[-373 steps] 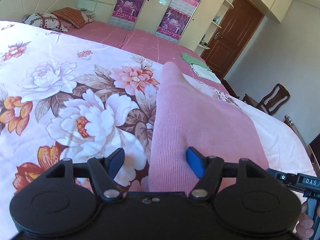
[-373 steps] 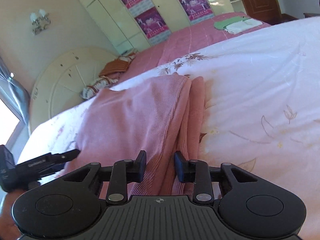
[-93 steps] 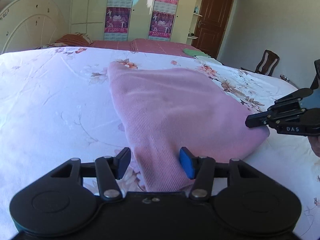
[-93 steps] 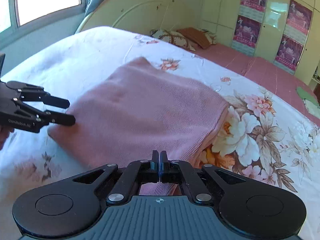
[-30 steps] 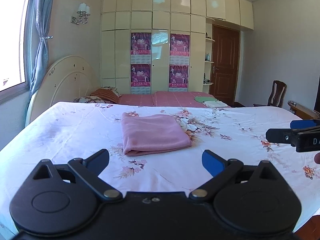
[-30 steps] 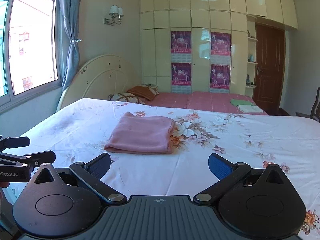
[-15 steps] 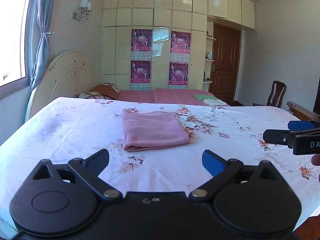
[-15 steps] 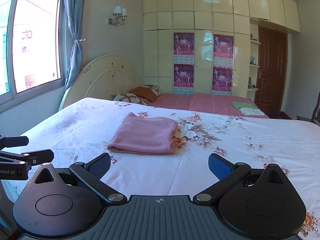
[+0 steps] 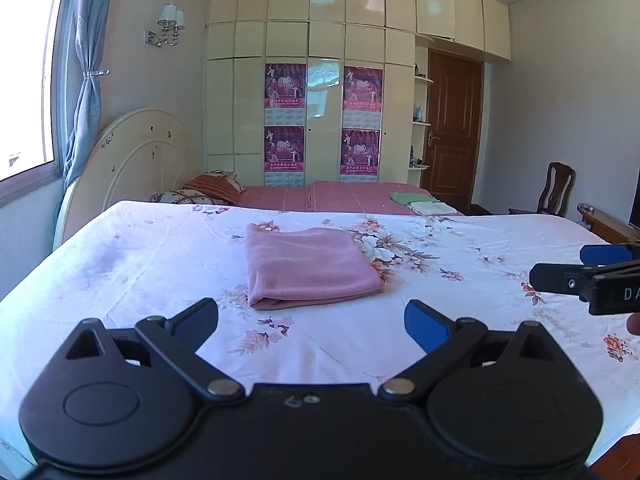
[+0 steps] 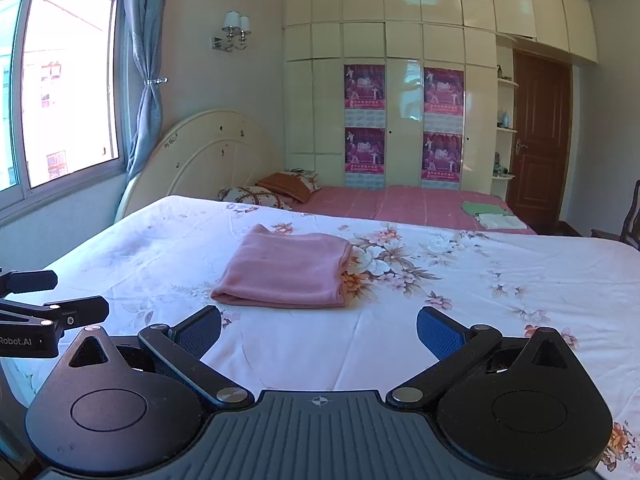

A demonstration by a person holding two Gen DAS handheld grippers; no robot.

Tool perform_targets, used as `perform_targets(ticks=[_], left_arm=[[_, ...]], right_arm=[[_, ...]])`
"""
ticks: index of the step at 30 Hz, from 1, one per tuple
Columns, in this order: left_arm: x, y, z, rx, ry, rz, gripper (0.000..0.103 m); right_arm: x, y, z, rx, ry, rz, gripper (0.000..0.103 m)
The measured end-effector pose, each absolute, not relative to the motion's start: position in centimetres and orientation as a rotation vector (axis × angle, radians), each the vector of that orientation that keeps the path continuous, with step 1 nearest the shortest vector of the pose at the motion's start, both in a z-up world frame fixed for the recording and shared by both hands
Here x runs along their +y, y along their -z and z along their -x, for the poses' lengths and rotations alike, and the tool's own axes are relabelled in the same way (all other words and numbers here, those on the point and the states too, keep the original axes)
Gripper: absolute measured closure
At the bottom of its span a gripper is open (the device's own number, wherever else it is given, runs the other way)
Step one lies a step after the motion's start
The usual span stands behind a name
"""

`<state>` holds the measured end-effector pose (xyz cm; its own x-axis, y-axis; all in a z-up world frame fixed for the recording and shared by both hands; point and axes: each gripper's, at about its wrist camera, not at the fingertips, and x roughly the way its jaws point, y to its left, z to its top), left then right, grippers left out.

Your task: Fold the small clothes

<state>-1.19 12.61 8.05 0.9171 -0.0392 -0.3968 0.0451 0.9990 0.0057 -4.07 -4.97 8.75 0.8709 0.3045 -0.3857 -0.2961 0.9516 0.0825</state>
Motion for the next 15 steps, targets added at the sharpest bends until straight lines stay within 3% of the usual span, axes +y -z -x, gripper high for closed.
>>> perform_targets(ticks=[15], left_arm=[[12.52,-8.05,1.53,0.403,0.055,-0.018,0.003]], right_arm=[[-4.6,-8.87,4.31,0.405,-0.334,0.0,0.0]])
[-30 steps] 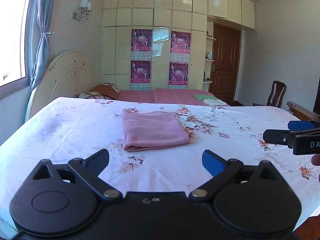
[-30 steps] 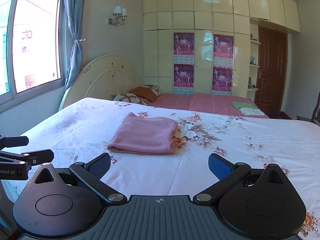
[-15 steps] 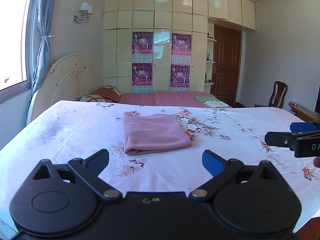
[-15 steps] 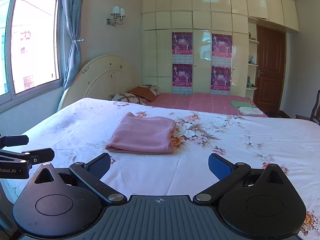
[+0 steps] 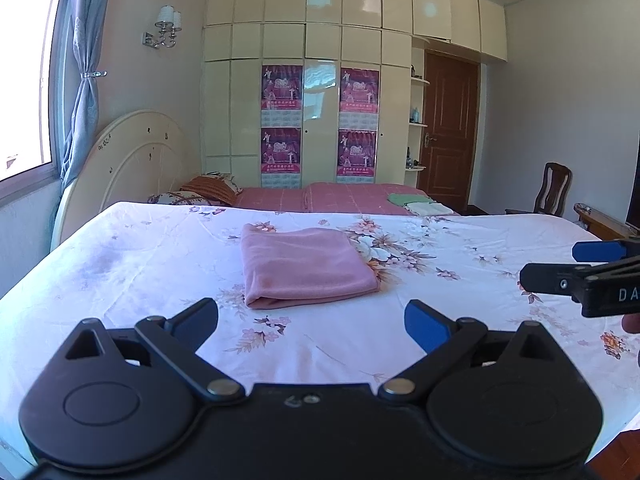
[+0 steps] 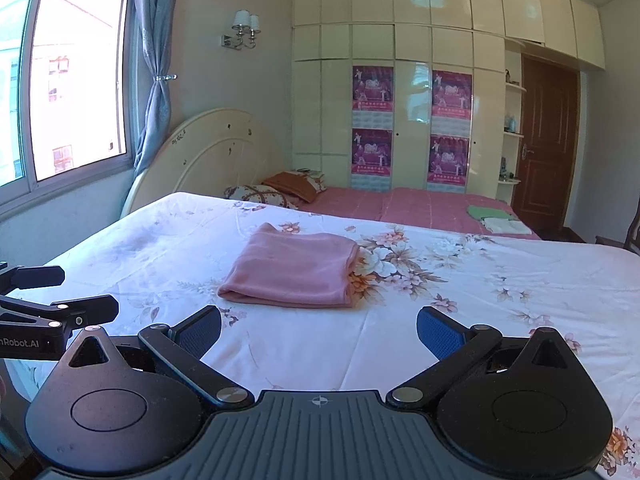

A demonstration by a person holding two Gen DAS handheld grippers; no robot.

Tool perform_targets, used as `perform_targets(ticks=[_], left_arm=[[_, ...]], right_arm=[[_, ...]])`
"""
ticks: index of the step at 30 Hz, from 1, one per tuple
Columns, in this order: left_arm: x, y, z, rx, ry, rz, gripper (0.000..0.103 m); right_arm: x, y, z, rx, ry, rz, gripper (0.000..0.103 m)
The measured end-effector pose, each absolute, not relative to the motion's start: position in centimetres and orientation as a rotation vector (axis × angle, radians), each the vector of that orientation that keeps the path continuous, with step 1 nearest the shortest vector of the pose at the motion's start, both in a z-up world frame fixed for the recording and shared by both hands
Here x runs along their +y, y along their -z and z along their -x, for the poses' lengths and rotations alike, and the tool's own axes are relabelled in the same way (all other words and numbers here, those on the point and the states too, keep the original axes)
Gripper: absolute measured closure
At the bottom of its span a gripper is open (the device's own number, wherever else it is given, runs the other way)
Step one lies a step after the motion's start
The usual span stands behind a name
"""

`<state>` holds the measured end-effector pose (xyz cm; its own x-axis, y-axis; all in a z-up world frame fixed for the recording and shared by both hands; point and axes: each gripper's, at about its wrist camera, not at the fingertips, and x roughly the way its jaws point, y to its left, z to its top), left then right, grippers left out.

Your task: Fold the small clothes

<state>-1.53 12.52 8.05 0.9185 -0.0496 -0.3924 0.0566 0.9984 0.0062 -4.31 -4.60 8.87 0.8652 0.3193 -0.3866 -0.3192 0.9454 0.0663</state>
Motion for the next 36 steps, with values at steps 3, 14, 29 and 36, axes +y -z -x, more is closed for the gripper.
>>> perform_targets(ticks=[3,14,29,36], left_arm=[[12.4,-8.09,1.55,0.4,0.056,-0.021,0.003],[12.29,-8.36,1.12,0.394,0.065,-0.036,0.003],[12.35,-8.32,0.94,0.39,0.073,-0.045,0.004],[12.33,-8.38,0.66,0.395,0.084,-0.039,0.004]], right_arm=[[-4.59,-8.86,4.3,0.406,-0.332,-0.001,0.0],[-4.66,-8.89,4.19,0.4,-0.327,-0.006,0.0],[-4.7,-8.94,4.05,0.399,-0.327,-0.005,0.0],[-4.69,-8.98,3.66,0.403,-0.334,-0.001,0.0]])
